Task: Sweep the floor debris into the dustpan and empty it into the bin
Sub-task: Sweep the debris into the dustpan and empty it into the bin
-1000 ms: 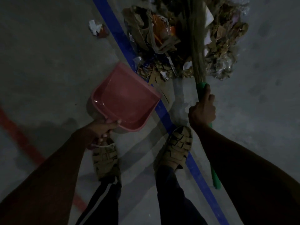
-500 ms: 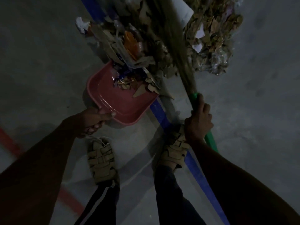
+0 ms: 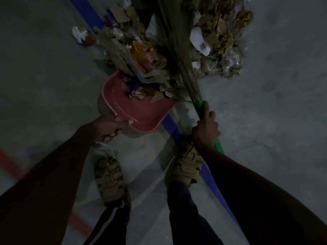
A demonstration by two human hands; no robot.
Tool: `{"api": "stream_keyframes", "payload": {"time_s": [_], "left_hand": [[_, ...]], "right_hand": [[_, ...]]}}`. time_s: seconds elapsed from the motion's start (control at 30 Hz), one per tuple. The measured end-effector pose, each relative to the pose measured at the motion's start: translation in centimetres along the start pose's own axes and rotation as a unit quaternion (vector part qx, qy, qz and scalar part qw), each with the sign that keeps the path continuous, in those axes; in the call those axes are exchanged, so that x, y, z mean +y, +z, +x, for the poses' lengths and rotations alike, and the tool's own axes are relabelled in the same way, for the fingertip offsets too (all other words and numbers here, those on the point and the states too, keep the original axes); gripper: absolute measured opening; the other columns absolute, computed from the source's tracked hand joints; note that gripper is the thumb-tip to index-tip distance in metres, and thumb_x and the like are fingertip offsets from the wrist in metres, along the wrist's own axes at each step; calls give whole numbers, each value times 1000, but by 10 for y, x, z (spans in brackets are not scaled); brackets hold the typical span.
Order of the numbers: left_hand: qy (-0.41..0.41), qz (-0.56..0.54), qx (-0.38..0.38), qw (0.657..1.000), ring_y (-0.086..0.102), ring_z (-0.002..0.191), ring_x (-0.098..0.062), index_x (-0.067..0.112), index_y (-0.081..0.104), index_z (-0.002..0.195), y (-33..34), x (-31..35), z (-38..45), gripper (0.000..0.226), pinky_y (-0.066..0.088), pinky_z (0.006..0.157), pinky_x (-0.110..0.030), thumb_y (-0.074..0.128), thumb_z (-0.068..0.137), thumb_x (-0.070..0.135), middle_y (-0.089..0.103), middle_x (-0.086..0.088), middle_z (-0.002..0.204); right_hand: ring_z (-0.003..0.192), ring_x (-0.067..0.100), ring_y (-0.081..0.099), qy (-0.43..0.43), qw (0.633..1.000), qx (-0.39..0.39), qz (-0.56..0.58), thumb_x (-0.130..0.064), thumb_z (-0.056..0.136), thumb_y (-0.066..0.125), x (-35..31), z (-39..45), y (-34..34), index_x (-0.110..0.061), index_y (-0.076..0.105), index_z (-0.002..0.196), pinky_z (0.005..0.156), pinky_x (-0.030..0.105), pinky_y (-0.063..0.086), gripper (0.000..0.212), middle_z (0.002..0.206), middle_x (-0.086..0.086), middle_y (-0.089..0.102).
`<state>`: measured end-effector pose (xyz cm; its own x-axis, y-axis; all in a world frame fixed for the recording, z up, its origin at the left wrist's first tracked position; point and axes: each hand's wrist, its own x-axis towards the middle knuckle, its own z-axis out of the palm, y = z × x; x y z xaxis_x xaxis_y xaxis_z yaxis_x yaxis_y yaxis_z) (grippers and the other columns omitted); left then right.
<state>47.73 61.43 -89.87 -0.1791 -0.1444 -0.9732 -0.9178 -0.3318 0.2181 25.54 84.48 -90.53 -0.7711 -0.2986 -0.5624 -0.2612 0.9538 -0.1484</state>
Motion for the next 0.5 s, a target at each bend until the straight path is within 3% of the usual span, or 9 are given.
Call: {"api": "stream_keyframes", "payload": {"time_s": [0.1,0.23,0.37,0.5], "left_hand": [[4,4,17,1000,30,33,-12,9,55,81,5,1,0,51,23,38,-16,72,86,57,40,-2,50],[10,-3,16,1000,32,34,-14,8,56,84,8,-5,1,51,25,40,-17,71,85,57,41,-3,50],[10,-7,23,1000,32,37,-15,8,54,75,12,-5,0,52,26,42,-20,72,86,57,40,-2,48],[14,-14,20,1000,32,36,-15,9,53,73,17,-4,-3,53,24,42,-19,72,84,57,40,-2,48]], "right_hand": [[108,36,47,-69,997,-30,-18,-16,93,51,4,-10,6,-42,11,151,92,58,38,75,133,9,41],[109,34,46,-111,993,2,-44,-19,92,55,10,-8,4,-43,17,149,92,56,40,72,133,9,41],[104,32,47,-76,994,71,-19,-8,84,56,21,10,-9,-45,17,150,85,53,38,85,129,7,43],[100,38,48,25,993,110,-31,-3,81,54,22,35,-28,-45,12,151,83,58,38,92,126,11,43]]}}
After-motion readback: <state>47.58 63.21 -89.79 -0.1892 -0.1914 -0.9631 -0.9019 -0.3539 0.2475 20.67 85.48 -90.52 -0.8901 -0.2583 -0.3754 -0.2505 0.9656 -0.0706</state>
